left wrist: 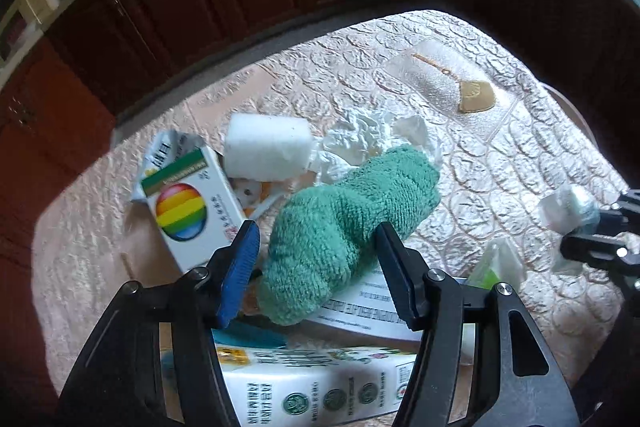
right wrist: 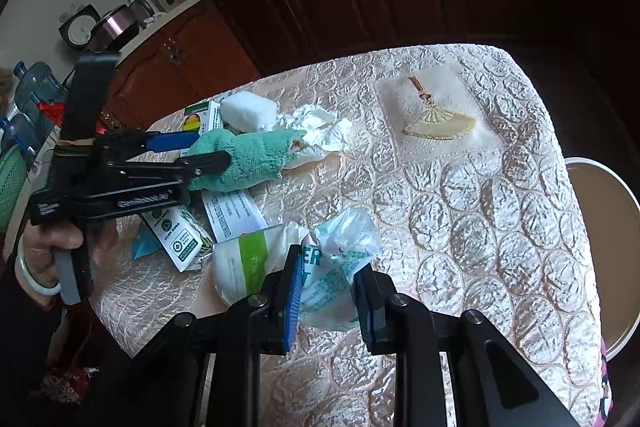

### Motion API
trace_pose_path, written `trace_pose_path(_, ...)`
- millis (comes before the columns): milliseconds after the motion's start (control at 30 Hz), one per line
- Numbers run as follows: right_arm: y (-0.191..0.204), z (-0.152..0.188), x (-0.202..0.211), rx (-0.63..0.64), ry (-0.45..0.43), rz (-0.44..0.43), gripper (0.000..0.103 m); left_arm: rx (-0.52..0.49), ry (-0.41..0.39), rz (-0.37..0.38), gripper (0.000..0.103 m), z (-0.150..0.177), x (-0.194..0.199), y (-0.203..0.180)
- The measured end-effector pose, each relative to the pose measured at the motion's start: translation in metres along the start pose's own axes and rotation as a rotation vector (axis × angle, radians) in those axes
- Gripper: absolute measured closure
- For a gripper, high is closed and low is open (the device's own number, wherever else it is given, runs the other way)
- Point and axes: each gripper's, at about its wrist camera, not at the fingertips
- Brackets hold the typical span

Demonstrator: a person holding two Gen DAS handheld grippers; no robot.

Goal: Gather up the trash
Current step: 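Carry the green towel and the plastic bag in both tools over the white bin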

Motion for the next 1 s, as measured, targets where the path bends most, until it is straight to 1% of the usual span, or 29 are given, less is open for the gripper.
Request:
trace_pose_path(67,0.0,0.0,-0.002,0.002,0.005,0.004,0.08,0.008,0.003,0.012,0.062,0.002,0.001,0.0)
trace_pose_path(100,0.0,-0.001,-0.002,0.002,0.007,0.007,0.08,-0.001,0.002,-0.005,0.068,0.004,0.001,-0.002)
trace_pose_path(167,0.001,-0.001,-0.003,0.0,0.007,0.01,0.08,-0.024,-0.01,-0.019,0.075,0.006,0.006,-0.007)
trace_pose_path(200,0.001,-0.002,-0.003,0.0,0.004,0.013,0.08,-0.023,-0.016,-0.02,0.077,0.007,0.009,-0.008)
trace_pose_path(400,0.002,-0.006,0.004,-0.006,-0.02,0.025,0.08,0.017,-0.068,0.006,0.079,0.005,0.029,-0.007)
trace_pose_path(533,0.001,-0.009,0.012,-0.003,-0.045,0.04,0.08,0.074,-0.123,0.071,0.08,-0.001,0.053,-0.003)
trace_pose_path(633,0.0,-0.011,0.019,-0.006,-0.066,0.042,0.08,0.106,-0.164,0.132,0.08,-0.004,0.069,-0.008)
trace_pose_path(800,-0.003,-0.012,0.031,-0.004,-0.095,0.059,0.08,0.107,-0.181,0.191,0.08,-0.008,0.075,-0.026)
trace_pose_path(1000,-0.013,-0.011,0.042,0.006,-0.121,0.12,0.08,0.1,-0.183,0.237,0.08,-0.017,0.069,-0.053)
Point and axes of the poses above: each gripper's, at about its wrist camera, not at the fingertips, and x roughly against the way its jaws point, y to its left, z to its underside, and after that the axes turned 11 degrees about z, right-handed
